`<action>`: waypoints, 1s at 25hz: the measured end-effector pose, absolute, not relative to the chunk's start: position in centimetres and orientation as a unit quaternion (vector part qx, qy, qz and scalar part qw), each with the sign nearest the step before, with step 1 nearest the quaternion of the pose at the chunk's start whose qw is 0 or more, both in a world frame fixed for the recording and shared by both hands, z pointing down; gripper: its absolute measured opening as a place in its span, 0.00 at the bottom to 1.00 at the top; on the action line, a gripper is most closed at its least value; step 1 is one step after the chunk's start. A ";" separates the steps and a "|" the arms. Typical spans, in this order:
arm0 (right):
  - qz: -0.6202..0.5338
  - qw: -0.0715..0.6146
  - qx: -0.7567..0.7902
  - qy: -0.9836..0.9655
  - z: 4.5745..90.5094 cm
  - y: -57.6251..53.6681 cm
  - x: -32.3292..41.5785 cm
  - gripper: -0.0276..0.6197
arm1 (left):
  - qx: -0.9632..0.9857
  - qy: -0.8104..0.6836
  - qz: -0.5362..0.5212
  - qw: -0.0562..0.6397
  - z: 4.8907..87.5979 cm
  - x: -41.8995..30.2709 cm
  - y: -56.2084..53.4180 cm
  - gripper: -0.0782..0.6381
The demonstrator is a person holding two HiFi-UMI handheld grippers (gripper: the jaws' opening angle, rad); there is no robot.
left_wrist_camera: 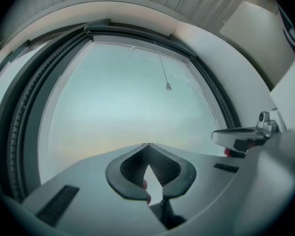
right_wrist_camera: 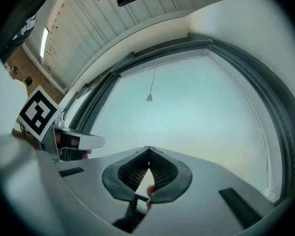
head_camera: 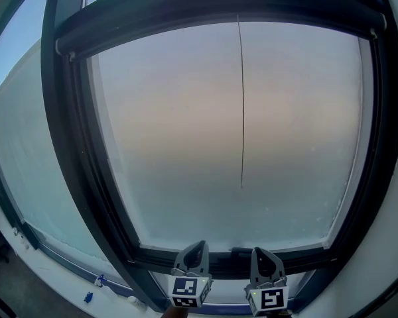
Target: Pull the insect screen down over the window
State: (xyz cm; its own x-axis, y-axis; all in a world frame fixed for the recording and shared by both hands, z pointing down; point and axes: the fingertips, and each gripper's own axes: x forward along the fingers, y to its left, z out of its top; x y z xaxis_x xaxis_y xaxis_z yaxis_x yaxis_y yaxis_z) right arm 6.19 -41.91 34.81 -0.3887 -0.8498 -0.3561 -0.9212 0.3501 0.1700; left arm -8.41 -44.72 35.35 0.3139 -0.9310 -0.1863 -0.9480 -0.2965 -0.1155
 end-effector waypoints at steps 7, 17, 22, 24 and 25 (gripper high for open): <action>0.222 0.104 -0.559 0.792 30.4 -43.8 6.3 0.05 | -0.804 0.570 0.062 0.160 31.2 -9.2 -46.9 0.11; 0.334 0.121 -0.558 0.750 20.0 -45.1 7.2 0.05 | -0.785 0.559 0.104 0.245 21.4 -10.6 -48.0 0.11; 0.384 0.125 -0.556 0.727 14.4 -44.8 7.6 0.05 | -0.773 0.547 0.116 0.298 15.5 -10.6 -47.3 0.11; 0.411 0.118 -0.555 0.714 12.0 -44.9 7.9 0.05 | -0.764 0.544 0.115 0.327 13.0 -10.5 -47.0 0.11; 0.426 0.112 -0.554 0.706 10.8 -44.9 8.0 0.05 | -0.760 0.543 0.114 0.339 11.8 -10.5 -46.8 0.11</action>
State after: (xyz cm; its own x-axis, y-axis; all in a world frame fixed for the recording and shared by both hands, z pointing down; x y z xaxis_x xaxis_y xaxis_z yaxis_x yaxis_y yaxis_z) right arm 8.05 -44.85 10.82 -0.3606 -0.6882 -0.6296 -0.8782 0.0231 0.4777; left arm -10.48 -46.85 11.83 0.3833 -0.7480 -0.5419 -0.9030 -0.1803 -0.3899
